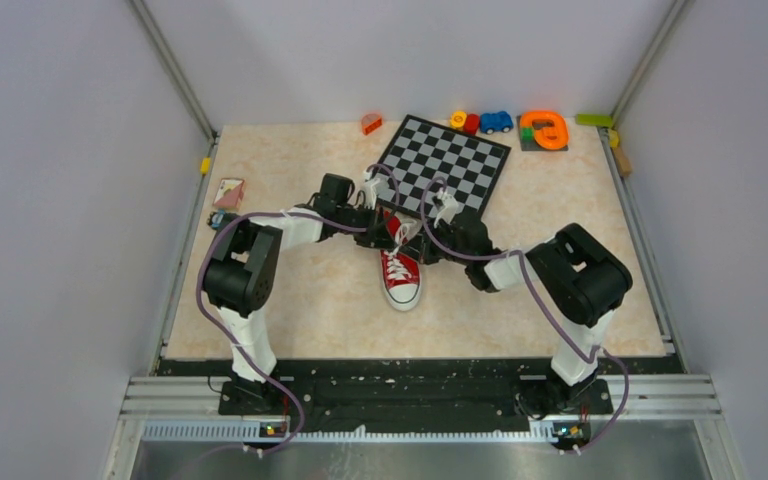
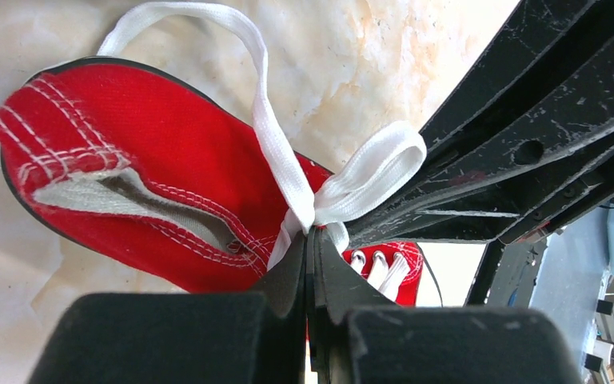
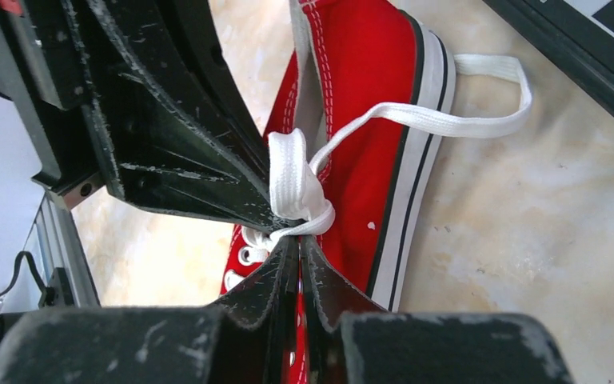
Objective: Tie the shoes
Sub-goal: Wrap the shoelace around the shoelace.
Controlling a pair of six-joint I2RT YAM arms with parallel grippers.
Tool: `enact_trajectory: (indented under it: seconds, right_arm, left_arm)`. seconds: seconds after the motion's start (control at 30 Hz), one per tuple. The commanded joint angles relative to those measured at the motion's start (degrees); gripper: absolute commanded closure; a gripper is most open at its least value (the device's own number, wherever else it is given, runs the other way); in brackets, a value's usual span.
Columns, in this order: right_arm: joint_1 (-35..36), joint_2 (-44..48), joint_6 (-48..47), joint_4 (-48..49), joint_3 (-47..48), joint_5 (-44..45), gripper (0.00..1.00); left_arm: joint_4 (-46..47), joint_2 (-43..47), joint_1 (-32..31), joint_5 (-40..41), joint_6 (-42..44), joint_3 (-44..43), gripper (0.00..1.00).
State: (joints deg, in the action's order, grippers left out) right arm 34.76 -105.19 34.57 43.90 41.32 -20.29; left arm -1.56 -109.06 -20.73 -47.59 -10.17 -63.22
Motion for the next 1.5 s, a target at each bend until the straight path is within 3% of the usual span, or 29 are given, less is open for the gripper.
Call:
enact_trajectory:
  seconds: [0.0,0.5,1.07,1.3,1.47]
  right_arm:
    - [0.74,0.56,0.76,8.17,-0.47,-1.59,0.93]
    - [0.74,-0.59,-0.93,4.94,1.72,-3.39,0.86]
    - [0.66,1.86,-19.49,-0.68,2.93,-8.0,0.68]
    - [-1.8,7.34,-19.85,1.12,-1.41,-9.6,0.63]
    - [-1.98,17.51,-21.71,0.88,-7.52,-1.44,0.62]
  left_arm:
    - [-1.8,-0.67,0.45,1.14,1.51,-1.43,1.0]
    - [-0.71,-3.06,0.44,-4.66,-0.75,-2.66,1.0]
    - [-5.74,-5.22,0.43,-7.6,-0.55,-5.76,1.0]
    - [-5.73,-5.24,0.52,-6.2,-0.66,-5.92,1.0]
    - [-5.19,-4.28,0.52,-5.14,-0.94,-5.35,1.0]
